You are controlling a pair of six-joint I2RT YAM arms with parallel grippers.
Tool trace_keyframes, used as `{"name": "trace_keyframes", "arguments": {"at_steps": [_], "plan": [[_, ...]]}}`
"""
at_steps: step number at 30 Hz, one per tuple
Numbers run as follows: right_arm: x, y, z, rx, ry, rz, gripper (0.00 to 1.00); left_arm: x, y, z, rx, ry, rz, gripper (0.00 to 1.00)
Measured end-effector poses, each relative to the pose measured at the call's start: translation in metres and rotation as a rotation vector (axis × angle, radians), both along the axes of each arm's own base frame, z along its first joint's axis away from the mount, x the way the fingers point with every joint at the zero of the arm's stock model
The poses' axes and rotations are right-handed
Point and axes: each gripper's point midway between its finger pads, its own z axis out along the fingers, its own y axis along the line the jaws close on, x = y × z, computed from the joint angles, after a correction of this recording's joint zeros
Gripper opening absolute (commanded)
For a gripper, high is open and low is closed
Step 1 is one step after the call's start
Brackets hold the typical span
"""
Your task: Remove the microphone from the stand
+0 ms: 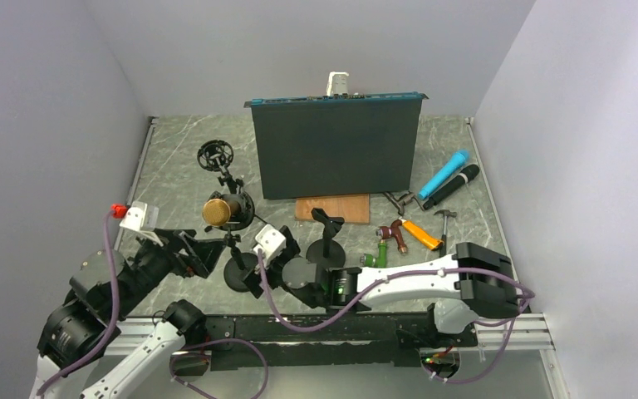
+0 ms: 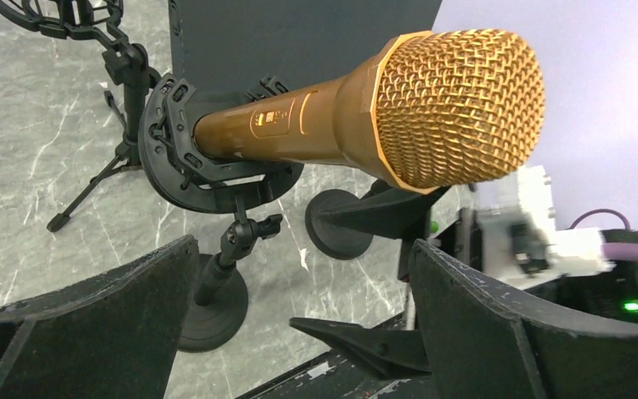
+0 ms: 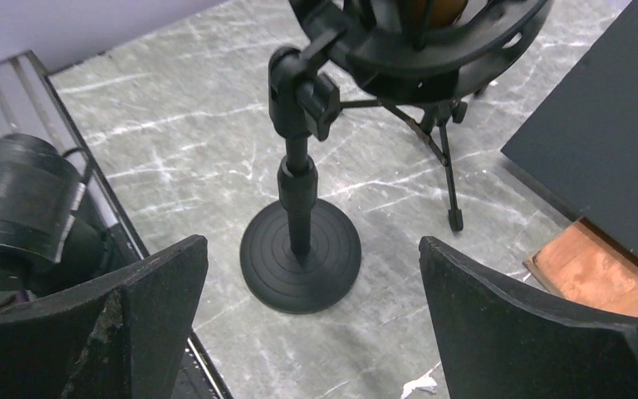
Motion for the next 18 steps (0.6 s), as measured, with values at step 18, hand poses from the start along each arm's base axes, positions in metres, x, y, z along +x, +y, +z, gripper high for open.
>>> {"name": "trace_keyframes", "arguments": {"at_steps": [18], "plan": [[0.027,-0.026,0.069,0.200,0.092,0.052,1.00,0.036,-0.016,-0.009,0.122,-0.080,-0.014,0.99]]}}
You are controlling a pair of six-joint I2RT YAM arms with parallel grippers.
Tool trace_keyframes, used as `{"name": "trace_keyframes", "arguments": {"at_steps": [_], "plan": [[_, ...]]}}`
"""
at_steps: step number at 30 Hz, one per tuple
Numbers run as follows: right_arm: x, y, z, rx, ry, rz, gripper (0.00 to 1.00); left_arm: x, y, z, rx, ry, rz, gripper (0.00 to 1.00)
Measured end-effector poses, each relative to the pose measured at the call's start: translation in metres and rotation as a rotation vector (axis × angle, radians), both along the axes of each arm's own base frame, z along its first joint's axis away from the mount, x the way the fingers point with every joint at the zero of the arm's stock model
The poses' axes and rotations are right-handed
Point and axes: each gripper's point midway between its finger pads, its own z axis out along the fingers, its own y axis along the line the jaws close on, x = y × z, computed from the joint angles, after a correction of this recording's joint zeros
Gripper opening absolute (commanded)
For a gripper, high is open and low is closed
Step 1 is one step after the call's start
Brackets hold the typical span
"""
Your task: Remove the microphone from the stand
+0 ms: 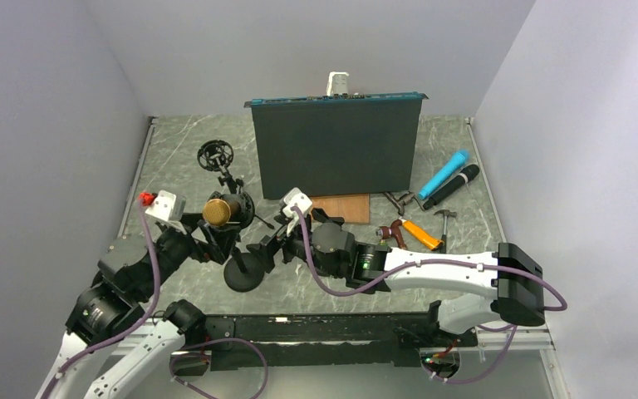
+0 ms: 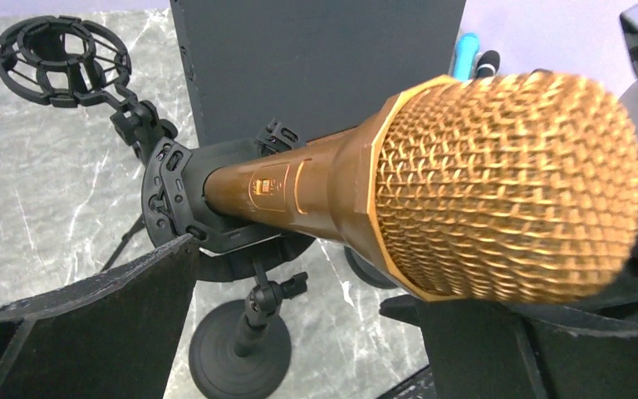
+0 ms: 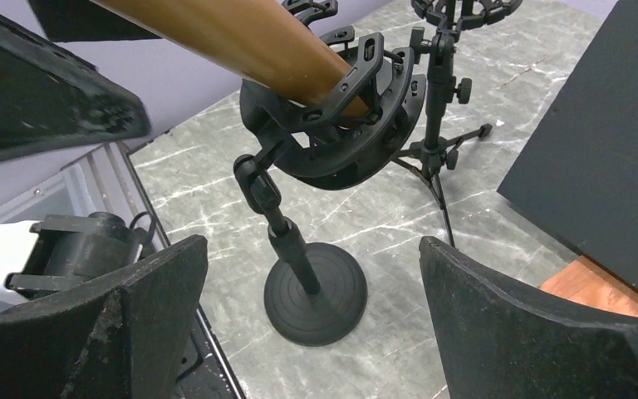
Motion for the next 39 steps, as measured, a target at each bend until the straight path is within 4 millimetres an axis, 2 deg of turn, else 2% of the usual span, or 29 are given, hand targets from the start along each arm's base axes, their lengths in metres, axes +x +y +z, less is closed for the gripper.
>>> {"name": "trace_keyframes", "arguments": {"at_steps": [5,10,16,21,23,27,30,35,39], "plan": [[-0.002,0.001,-0.003,0.001,0.019,0.027,1.00,0.010,-0.005,-0.008,0.036,-0.115,-0.023,0.99],[-0.004,0.003,-0.003,0.001,0.024,0.043,1.00,0.013,-0.009,-0.002,0.067,-0.267,-0.059,0.99],[-0.006,0.001,-0.007,-0.006,0.028,0.047,1.00,0.019,-0.014,0.011,0.142,-0.413,-0.093,0.90],[-0.007,-0.004,-0.006,-0.004,0.029,0.047,1.00,0.028,-0.016,0.010,0.212,-0.470,-0.094,0.81],[-0.008,-0.006,-0.005,-0.001,0.028,0.046,1.00,0.032,-0.018,0.008,0.240,-0.489,-0.094,0.74],[-0.009,-0.011,-0.004,0.002,0.027,0.044,1.00,0.037,-0.019,0.003,0.272,-0.511,-0.094,0.52],[-0.009,-0.014,-0.004,0.005,0.026,0.039,1.00,0.038,-0.020,0.007,0.282,-0.531,-0.095,0.41],[-0.008,-0.018,-0.004,0.008,0.031,0.026,1.00,0.036,-0.021,0.015,0.283,-0.544,-0.103,0.27],[-0.008,-0.018,-0.004,0.009,0.032,0.025,1.00,0.029,-0.019,0.038,0.270,-0.555,-0.113,0.23]]}}
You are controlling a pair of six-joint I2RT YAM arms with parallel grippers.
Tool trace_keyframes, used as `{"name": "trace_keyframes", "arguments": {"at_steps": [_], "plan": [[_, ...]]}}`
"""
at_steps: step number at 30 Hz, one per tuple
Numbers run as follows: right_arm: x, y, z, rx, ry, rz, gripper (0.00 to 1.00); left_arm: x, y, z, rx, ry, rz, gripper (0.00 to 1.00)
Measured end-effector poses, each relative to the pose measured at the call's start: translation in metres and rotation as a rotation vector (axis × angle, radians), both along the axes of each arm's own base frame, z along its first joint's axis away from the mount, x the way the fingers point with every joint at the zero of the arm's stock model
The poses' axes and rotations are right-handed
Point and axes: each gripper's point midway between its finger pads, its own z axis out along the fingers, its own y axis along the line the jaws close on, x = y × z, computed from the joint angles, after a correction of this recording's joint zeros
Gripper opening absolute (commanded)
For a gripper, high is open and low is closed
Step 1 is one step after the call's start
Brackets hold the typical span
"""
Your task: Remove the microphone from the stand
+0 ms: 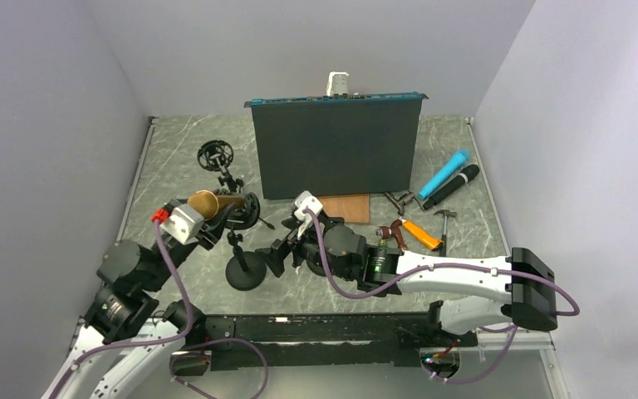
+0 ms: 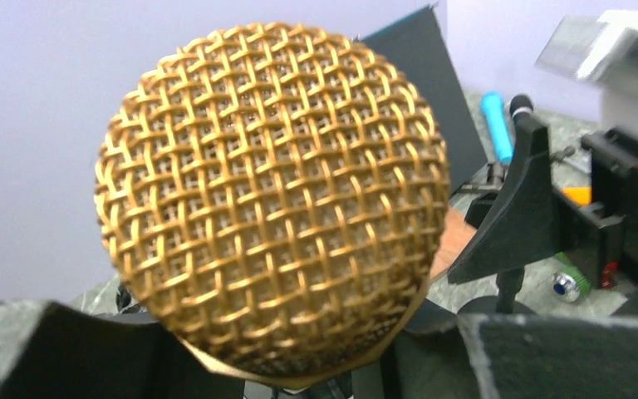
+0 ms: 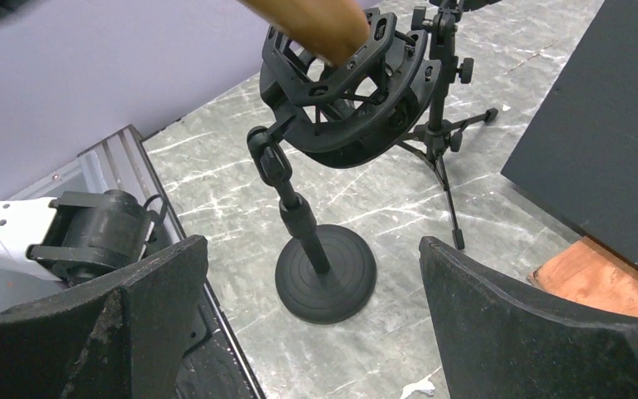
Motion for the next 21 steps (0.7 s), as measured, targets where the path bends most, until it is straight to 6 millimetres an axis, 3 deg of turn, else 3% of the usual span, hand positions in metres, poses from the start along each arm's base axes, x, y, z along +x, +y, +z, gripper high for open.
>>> {"name": "trace_keyframes", "arguments": {"at_steps": [4,8,12,16,21], "plan": [[0.000,0.000,0.000,0.001,0.001,0.000,1.00,-0.014,0.002,0.033,-0.042,-0.036,-0.035,0.17],[0.000,0.000,0.000,0.002,0.004,0.000,1.00,-0.025,0.008,0.057,-0.070,-0.038,-0.040,0.01],[0.000,0.000,0.000,0.003,0.006,0.000,1.00,-0.025,0.022,0.078,-0.101,0.012,0.028,0.00],[-0.001,0.000,-0.001,-0.001,0.009,0.000,1.00,-0.023,0.041,0.085,-0.123,0.099,0.127,0.00],[-0.001,0.000,-0.002,-0.001,0.010,0.001,1.00,-0.019,0.072,0.076,-0.135,0.280,0.321,0.00]]}}
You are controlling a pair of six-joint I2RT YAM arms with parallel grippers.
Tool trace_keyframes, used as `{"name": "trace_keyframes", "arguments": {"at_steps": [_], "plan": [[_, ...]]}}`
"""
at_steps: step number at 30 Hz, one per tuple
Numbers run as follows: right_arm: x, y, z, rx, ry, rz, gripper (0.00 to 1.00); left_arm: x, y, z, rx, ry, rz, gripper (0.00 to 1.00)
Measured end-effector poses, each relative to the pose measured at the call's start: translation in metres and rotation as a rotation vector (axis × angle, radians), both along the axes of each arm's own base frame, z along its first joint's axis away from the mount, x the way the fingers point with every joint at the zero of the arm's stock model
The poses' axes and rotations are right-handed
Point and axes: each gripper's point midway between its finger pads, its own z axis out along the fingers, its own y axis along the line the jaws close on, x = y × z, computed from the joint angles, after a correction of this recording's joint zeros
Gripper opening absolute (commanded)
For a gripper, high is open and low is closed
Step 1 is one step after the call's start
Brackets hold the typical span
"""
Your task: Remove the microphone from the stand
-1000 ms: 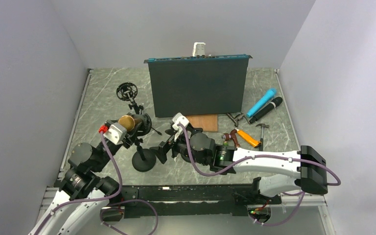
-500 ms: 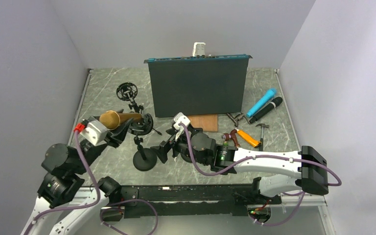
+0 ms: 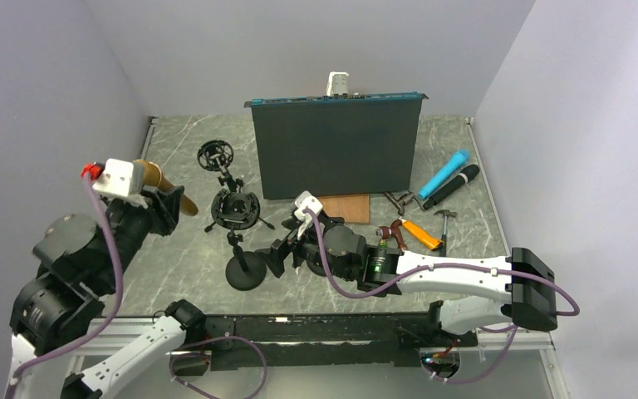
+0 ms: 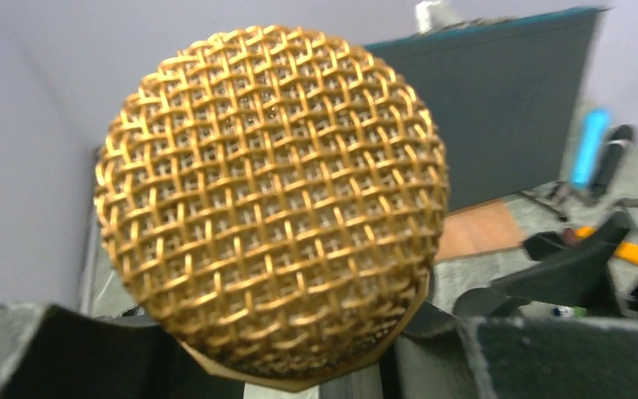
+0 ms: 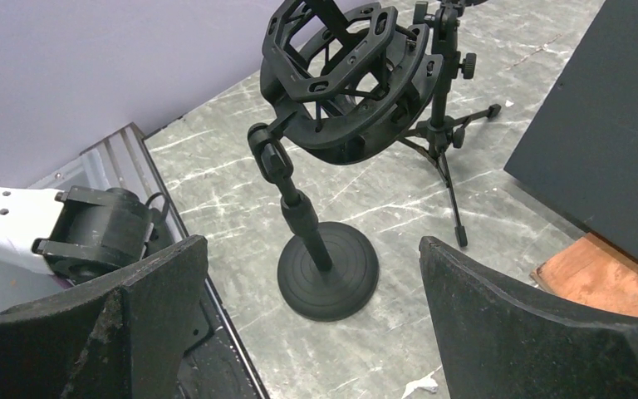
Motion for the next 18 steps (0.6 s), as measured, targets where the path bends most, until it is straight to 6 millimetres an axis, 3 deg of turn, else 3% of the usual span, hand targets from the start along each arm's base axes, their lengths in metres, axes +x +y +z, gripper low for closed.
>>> {"name": "trace_keyframes", "arguments": {"at_steps": [3,8,11,18], "plan": [[0.000,0.000,-0.001,-0.001,0.000,0.002,1.00,0.011,0.012,-0.020,0.030,0.112,0.116,0.00],[-0.001,0.001,-0.006,-0.022,0.007,0.005,1.00,0.026,0.026,-0.085,0.156,0.307,0.257,0.00],[-0.002,0.001,-0.008,-0.029,0.014,0.010,1.00,0.031,0.041,-0.113,0.199,0.390,0.344,0.00],[-0.004,-0.001,-0.005,-0.015,0.027,0.013,1.00,0.048,0.085,-0.174,0.131,0.600,0.542,0.00]]}}
